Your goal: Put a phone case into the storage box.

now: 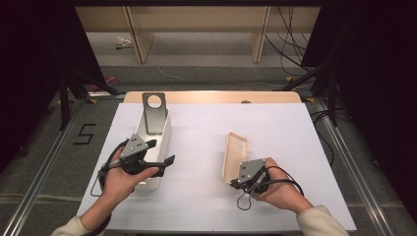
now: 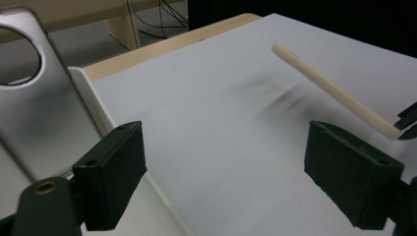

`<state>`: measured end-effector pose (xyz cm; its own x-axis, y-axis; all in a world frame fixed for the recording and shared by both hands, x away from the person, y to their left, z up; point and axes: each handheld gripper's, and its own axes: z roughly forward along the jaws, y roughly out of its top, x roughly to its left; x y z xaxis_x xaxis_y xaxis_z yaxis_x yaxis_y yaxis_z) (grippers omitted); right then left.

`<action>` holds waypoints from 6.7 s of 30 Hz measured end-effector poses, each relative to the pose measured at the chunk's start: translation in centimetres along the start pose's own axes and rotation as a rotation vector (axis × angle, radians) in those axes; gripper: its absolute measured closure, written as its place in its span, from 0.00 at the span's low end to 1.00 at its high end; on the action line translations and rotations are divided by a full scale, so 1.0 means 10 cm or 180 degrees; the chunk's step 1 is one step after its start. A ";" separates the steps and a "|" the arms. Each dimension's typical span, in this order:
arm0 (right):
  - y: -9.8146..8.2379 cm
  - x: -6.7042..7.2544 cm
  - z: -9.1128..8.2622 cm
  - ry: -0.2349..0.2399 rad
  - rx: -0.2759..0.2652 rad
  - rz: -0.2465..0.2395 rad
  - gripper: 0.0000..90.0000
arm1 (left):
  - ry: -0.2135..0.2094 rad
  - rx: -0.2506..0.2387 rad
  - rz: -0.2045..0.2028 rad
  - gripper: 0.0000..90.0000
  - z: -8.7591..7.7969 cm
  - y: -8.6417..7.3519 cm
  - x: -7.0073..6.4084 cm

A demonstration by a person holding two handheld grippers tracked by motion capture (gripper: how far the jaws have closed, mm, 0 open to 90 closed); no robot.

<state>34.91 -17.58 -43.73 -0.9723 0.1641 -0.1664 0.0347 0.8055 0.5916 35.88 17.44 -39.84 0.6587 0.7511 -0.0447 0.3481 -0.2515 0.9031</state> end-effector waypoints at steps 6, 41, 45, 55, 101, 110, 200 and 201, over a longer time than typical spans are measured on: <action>0.05 0.02 0.00 -0.0013 -0.0049 -0.0023 0.98 | -0.0099 0.0059 0.0039 0.19 0.20 0.21 -0.11; 0.19 0.10 0.03 -0.0028 -0.0137 -0.0140 0.98 | -0.0440 0.0934 -0.0374 0.53 1.48 0.71 -0.48; 0.20 0.11 0.03 -0.0031 -0.0139 -0.0161 0.98 | -0.0456 0.0991 -0.0467 0.58 1.52 0.69 -0.46; 0.21 0.11 0.03 -0.0038 -0.0144 -0.0177 0.98 | -0.0513 0.1054 -0.0686 0.72 1.56 0.65 -0.43; 0.03 -0.04 -0.08 -0.0500 -0.0541 0.0852 0.31 | -0.0626 -0.0120 -0.0031 0.91 0.96 0.78 -0.49; -0.06 -0.07 -0.12 -0.0518 -0.0620 0.0985 0.27 | -0.0588 -0.0248 -0.0031 0.91 0.80 0.77 -0.35; -0.58 -0.18 -0.55 -0.0959 -0.1150 0.1785 0.22 | 0.0178 -0.0993 -0.0204 0.91 -0.25 0.77 1.24; -0.58 -0.18 -0.54 -0.0959 -0.1151 0.1785 0.22 | 0.0179 -0.0998 -0.0202 0.91 -0.25 0.77 1.25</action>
<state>35.17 -25.59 -42.55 -0.7231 0.6882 0.0590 0.3796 0.3246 0.8663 45.15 26.46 -32.40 0.6012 0.7941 -0.0893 0.1592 -0.0095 0.9872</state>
